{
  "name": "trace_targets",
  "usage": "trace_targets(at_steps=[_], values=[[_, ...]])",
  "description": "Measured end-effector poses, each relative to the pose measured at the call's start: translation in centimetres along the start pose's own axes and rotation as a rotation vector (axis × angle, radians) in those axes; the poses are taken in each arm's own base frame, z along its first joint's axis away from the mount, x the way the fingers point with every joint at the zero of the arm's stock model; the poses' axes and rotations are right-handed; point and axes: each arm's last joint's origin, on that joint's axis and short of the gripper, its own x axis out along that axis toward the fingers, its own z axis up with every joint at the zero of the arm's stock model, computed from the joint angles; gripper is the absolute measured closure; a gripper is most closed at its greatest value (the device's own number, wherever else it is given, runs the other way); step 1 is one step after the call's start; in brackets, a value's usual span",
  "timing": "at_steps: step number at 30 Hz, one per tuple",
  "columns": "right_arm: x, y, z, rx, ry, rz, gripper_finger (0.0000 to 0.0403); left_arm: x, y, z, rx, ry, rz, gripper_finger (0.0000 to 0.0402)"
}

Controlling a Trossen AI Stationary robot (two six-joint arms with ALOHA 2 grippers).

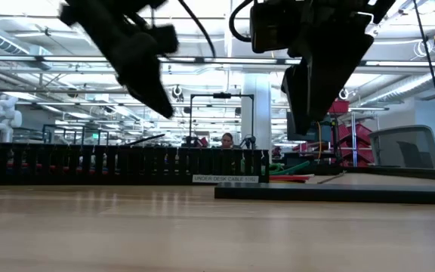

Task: Ziptie cables
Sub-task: Close the black cable duct

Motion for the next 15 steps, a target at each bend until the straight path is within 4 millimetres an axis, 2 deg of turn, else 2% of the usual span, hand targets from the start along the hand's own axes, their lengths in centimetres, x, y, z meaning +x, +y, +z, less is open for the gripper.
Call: trace_targets(at_steps=[6,15], values=[[-0.6,0.3,-0.6,0.004,0.021,-0.011,0.0161,4.1,1.8,0.6,-0.114,-0.009,-0.164,0.0244],[-4.0,1.1,-2.0,0.001,-0.044,-0.069,0.0161,7.9,2.2,-0.2,-0.143,-0.011,-0.09,0.0244]])
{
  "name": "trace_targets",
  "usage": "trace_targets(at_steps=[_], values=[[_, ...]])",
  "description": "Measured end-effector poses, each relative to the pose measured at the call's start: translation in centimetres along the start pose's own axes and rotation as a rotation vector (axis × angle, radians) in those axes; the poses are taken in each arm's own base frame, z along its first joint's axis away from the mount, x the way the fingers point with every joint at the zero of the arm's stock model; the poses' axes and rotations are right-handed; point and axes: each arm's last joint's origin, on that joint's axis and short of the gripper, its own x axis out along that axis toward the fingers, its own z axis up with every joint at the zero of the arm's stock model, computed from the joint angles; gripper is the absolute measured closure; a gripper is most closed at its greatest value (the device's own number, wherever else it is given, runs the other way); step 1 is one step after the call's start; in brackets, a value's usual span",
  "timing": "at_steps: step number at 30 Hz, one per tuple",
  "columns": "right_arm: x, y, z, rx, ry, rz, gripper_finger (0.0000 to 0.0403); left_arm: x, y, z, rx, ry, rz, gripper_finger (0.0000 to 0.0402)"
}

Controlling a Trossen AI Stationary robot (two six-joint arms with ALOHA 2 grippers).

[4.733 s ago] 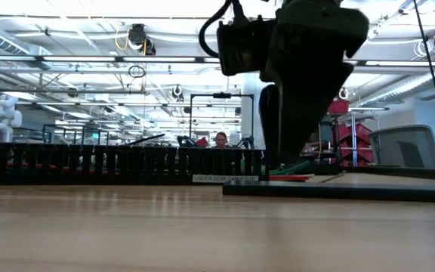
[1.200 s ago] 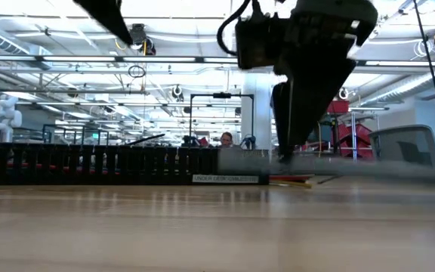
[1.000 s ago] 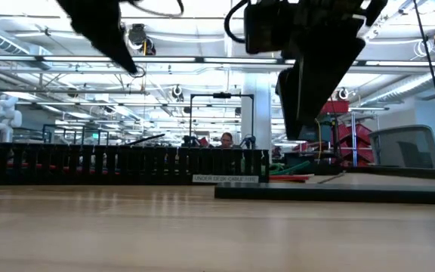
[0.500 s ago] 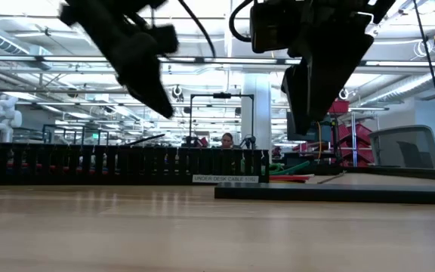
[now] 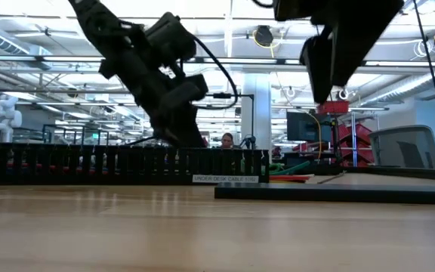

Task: Ziptie cables
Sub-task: Close the black cable duct

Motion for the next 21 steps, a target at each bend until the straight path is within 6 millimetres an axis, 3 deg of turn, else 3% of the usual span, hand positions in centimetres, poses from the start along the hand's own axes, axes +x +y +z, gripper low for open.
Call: trace_targets(at_steps=[11,21], values=[[-5.0,-1.5,-1.2,0.062,-0.129,-0.105,0.0161,0.9,-1.9,-1.1,0.042,0.056,-0.114,0.0244],[-5.5,-1.9,-1.8,0.056,-0.102,-0.142,0.0161,0.8,-3.9,-1.8,0.087,0.087,-0.178,0.0244]])
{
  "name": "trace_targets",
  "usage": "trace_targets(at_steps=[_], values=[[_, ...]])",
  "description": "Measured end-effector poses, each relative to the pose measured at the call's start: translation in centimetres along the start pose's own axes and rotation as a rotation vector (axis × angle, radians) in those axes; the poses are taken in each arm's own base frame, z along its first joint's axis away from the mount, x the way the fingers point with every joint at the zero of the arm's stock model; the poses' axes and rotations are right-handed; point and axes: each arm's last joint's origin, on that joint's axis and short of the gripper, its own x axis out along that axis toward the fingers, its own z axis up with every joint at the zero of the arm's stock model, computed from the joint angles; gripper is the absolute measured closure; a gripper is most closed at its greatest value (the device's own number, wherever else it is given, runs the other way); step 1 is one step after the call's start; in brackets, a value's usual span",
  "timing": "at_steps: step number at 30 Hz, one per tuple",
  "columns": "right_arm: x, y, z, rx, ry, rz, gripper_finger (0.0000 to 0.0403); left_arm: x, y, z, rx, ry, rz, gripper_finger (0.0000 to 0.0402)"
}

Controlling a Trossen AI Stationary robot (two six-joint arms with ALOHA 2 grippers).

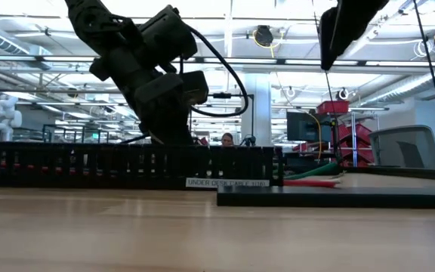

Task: Ziptie cables
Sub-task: Close the black cable duct

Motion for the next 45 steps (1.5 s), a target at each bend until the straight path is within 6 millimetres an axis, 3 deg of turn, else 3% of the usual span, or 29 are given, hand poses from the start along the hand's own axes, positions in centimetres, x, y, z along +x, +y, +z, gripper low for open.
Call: trace_targets(at_steps=[5,11,17,22,29,39,45], values=[[-0.1,1.1,-0.7,-0.01,0.1,0.141,0.0161,-0.1,-0.2,-0.1,0.004,0.006,-0.005,0.0244],[0.6,3.8,-1.9,-0.03,0.129,0.162,0.0161,-0.3,0.7,0.0,-0.014,0.012,0.034,0.0244],[3.7,7.1,-1.9,-0.036,0.117,0.203,0.0161,-0.6,1.9,0.7,-0.046,-0.015,0.063,0.0244],[6.8,8.5,-2.2,-0.058,0.165,0.167,0.0161,-1.6,1.8,3.2,-0.031,-0.102,0.056,0.0244],[9.1,9.5,-2.7,-0.106,0.194,0.147,0.0161,-6.3,0.5,6.2,0.104,-0.222,0.066,0.0244],[11.4,10.7,-3.4,-0.1,0.217,0.134,0.016,-15.1,-0.9,5.9,0.118,-0.314,0.184,0.0244],[11.6,10.1,-2.8,-0.058,0.25,0.17,0.0143,-17.5,-1.7,5.7,0.121,-0.396,0.242,0.0244]])
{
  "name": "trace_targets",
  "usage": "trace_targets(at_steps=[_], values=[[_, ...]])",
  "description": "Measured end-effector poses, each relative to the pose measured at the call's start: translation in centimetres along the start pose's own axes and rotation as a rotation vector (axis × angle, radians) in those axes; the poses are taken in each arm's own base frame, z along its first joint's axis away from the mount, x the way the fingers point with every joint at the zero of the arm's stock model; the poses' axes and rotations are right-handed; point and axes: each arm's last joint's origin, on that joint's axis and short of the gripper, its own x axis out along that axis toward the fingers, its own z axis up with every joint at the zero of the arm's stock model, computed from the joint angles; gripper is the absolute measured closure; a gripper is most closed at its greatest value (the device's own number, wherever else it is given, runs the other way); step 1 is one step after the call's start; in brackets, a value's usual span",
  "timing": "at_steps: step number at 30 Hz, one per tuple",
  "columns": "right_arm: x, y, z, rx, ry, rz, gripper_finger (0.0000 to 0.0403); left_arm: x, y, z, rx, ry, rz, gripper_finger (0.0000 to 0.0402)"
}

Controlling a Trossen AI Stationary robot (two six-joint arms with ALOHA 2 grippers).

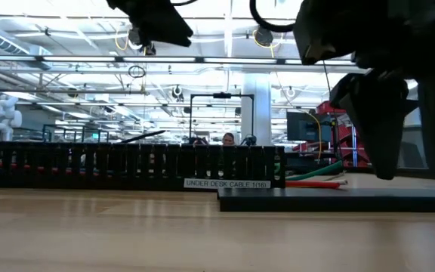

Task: Ziptie cables
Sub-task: Close the black cable duct

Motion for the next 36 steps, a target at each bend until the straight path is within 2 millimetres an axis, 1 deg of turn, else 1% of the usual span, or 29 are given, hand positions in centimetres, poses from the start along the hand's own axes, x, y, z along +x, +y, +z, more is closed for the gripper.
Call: trace_targets(at_steps=[5,9,15,17,20,25,30,33,36], values=[[0.0,-0.6,0.4,-0.057,-0.005,-0.008,0.0108,-0.2,0.0,-0.3,0.005,0.026,0.017,0.0244],[0.0,-1.0,0.3,-0.068,0.025,-0.037,0.0081,-0.2,0.1,-0.5,-0.015,0.051,0.027,0.0244],[0.0,-1.2,0.4,-0.132,0.014,-0.057,0.0058,0.1,0.2,-1.1,-0.058,0.066,0.051,0.0244],[0.4,-1.5,0.3,-0.129,0.006,-0.048,0.0057,0.1,0.2,-1.1,-0.065,0.065,0.052,0.0244],[1.6,-2.0,-0.3,-0.11,0.014,-0.029,0.0057,0.1,0.2,-1.1,-0.066,0.065,0.052,0.0244],[2.9,-2.6,-1.1,-0.058,-0.033,-0.025,0.0057,0.1,0.2,-1.1,-0.066,0.067,0.052,0.0244],[3.3,-2.6,-1.5,-0.069,-0.03,-0.014,0.0059,0.1,0.2,-1.1,-0.066,0.068,0.052,0.0244],[3.3,-2.5,-1.5,-0.081,-0.031,-0.02,0.0073,0.1,0.2,-1.2,-0.065,0.067,0.059,0.0244],[3.4,-2.5,-1.6,-0.083,-0.03,-0.019,0.0099,0.1,0.2,-1.2,-0.065,0.069,0.06,0.0244]])
